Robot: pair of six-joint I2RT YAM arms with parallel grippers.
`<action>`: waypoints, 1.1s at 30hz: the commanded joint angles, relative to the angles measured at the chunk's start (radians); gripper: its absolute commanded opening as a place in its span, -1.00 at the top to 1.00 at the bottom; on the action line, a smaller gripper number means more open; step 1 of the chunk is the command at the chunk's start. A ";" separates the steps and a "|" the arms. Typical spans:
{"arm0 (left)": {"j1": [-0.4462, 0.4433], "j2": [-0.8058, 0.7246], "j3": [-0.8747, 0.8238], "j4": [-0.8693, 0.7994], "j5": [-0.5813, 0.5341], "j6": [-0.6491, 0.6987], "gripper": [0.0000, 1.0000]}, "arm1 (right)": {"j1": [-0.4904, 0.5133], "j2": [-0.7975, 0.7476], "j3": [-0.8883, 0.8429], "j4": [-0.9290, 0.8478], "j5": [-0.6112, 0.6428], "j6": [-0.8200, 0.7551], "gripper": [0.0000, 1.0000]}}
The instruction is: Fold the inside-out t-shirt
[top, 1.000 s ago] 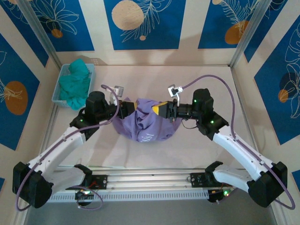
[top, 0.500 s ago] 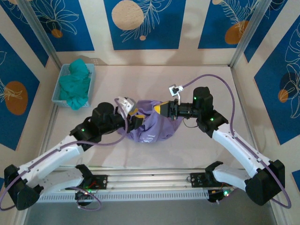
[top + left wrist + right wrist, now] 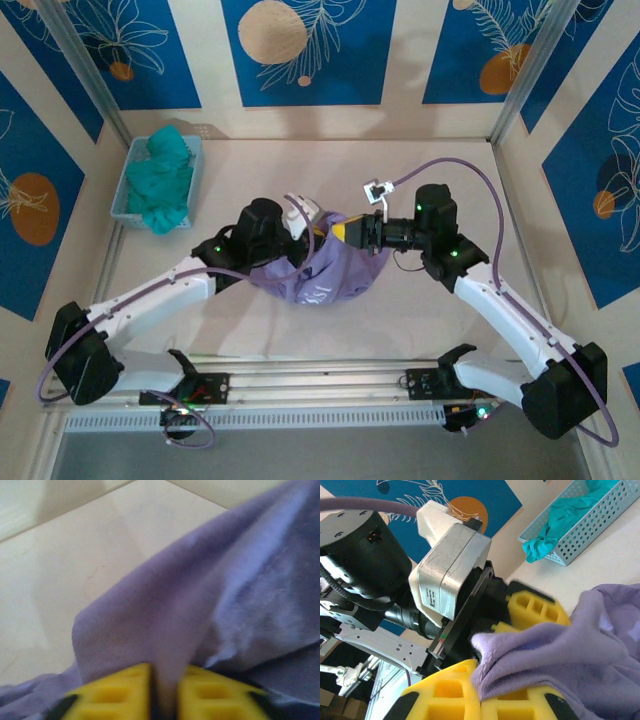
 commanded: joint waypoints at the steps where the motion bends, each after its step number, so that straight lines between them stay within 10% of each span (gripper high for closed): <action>1: 0.031 -0.010 0.038 0.067 0.190 -0.079 1.00 | -0.021 -0.052 -0.006 -0.069 0.022 -0.058 1.00; 14: 0.181 -0.186 -0.167 0.504 0.733 -0.635 1.00 | -0.026 -0.094 0.022 -0.249 0.247 -0.223 1.00; 25: 0.185 -0.190 -0.140 0.466 0.673 -0.640 1.00 | -0.020 -0.052 0.097 -0.449 0.352 -0.282 0.48; 33: 0.184 -0.185 -0.130 0.417 0.631 -0.609 1.00 | 0.032 -0.209 -0.025 -0.306 0.132 -0.365 0.41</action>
